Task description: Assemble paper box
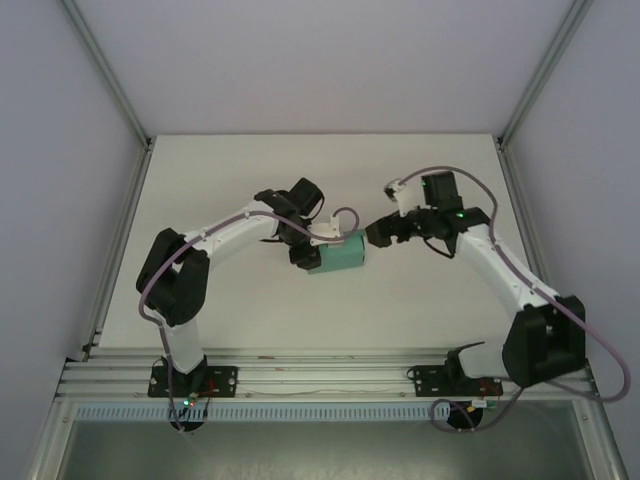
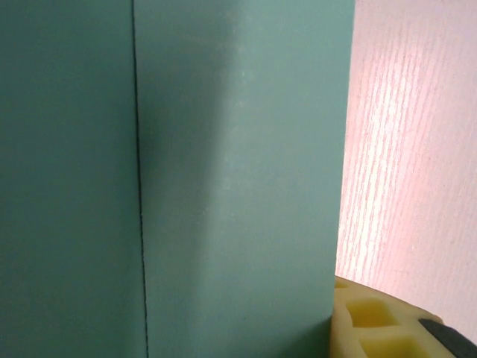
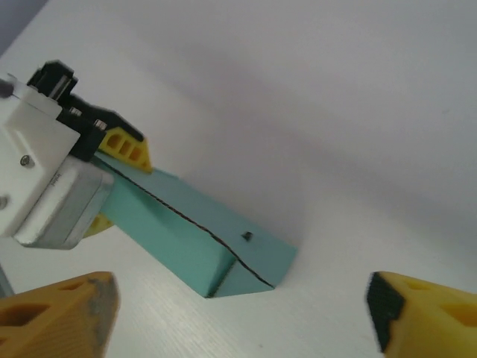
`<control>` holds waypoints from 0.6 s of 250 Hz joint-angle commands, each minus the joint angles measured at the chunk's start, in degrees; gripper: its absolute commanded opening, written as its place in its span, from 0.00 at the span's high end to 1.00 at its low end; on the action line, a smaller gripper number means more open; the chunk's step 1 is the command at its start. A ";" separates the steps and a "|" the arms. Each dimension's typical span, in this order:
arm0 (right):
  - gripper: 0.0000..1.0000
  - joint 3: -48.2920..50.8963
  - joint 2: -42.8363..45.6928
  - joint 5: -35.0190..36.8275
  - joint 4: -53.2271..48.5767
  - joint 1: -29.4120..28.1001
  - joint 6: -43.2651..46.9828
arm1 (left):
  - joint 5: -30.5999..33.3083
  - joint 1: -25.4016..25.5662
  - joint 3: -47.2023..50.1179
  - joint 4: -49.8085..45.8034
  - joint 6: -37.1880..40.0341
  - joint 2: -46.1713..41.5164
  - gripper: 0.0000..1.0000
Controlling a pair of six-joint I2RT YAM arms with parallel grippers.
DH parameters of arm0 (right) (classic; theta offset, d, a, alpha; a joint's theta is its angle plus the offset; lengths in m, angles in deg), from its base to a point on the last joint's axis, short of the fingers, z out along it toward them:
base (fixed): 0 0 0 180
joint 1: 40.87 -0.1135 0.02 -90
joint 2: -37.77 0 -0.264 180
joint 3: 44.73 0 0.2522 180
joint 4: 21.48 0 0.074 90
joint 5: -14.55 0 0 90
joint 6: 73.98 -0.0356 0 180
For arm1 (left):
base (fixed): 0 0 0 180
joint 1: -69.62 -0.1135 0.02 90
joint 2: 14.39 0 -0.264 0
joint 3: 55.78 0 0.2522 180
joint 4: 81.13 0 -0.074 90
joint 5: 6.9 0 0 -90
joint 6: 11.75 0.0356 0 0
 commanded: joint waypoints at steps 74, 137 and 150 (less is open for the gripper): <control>0.55 -11.16 -11.51 -2.85 -16.07 -3.04 18.49 | -0.73 0.23 -2.95 -5.08 2.05 2.79 0.64; 0.61 -10.95 -12.95 0.23 -15.20 -4.05 16.92 | -1.45 0.23 -3.65 -5.06 1.74 3.31 0.64; 0.63 -10.63 -13.11 1.59 -13.89 -4.37 15.93 | -1.59 0.23 -3.73 -5.11 1.66 3.27 0.64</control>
